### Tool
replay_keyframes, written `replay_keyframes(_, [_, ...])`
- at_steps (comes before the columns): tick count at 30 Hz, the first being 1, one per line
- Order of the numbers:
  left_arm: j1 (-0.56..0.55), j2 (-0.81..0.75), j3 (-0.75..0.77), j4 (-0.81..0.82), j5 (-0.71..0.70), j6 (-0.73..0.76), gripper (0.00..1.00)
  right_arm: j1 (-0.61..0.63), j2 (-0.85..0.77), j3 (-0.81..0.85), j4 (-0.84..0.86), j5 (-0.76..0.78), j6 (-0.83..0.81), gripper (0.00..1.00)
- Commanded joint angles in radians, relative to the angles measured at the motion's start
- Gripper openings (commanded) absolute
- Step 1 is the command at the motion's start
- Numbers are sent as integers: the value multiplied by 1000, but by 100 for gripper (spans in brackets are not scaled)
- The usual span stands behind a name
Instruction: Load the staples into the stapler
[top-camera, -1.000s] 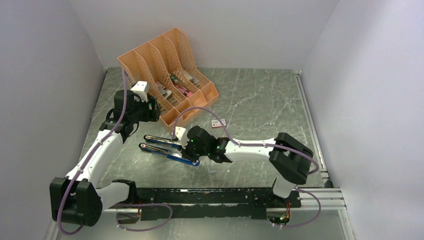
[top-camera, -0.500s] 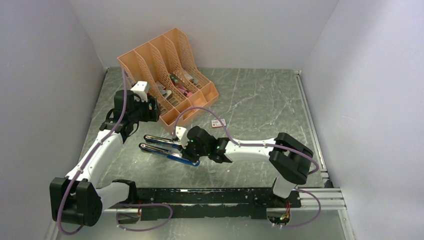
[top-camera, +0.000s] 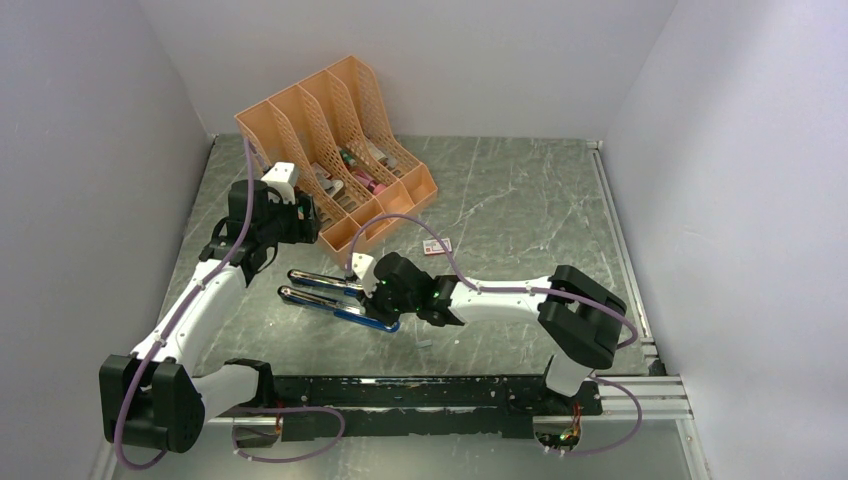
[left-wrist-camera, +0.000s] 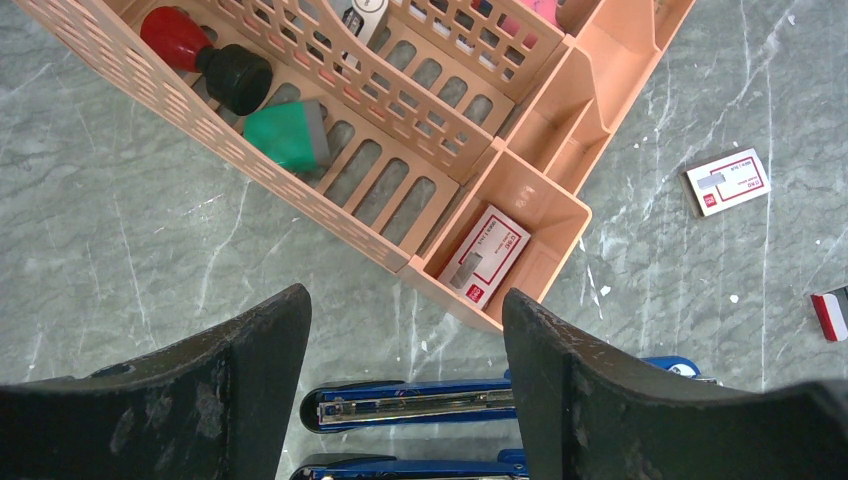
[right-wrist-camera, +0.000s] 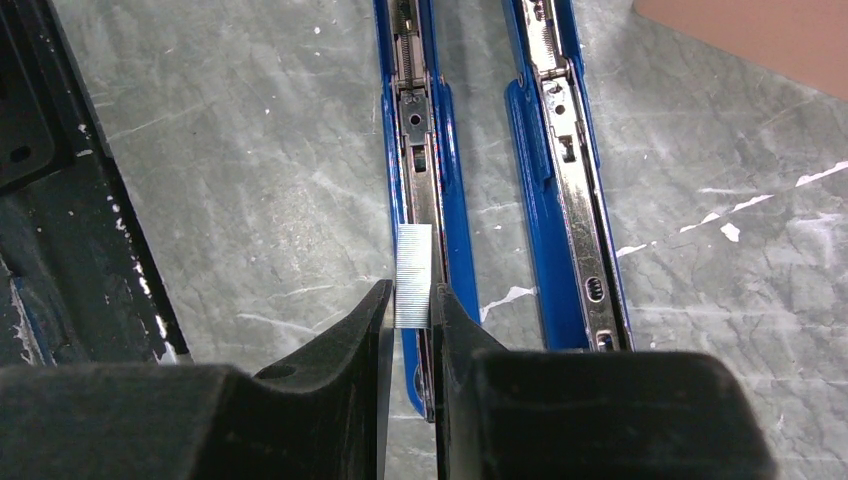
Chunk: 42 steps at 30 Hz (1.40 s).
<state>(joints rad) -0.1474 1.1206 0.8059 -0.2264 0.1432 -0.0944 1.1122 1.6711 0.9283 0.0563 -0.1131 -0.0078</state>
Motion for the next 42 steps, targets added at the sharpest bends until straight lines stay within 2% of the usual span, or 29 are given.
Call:
replay_keyframes(1, [8, 2, -2, -1, 5, -2, 74, 5, 21, 0, -6, 23, 8, 0])
replay_keyframes(42, [8, 4, -1, 1, 14, -1, 74, 5, 41, 6, -31, -18, -33, 0])
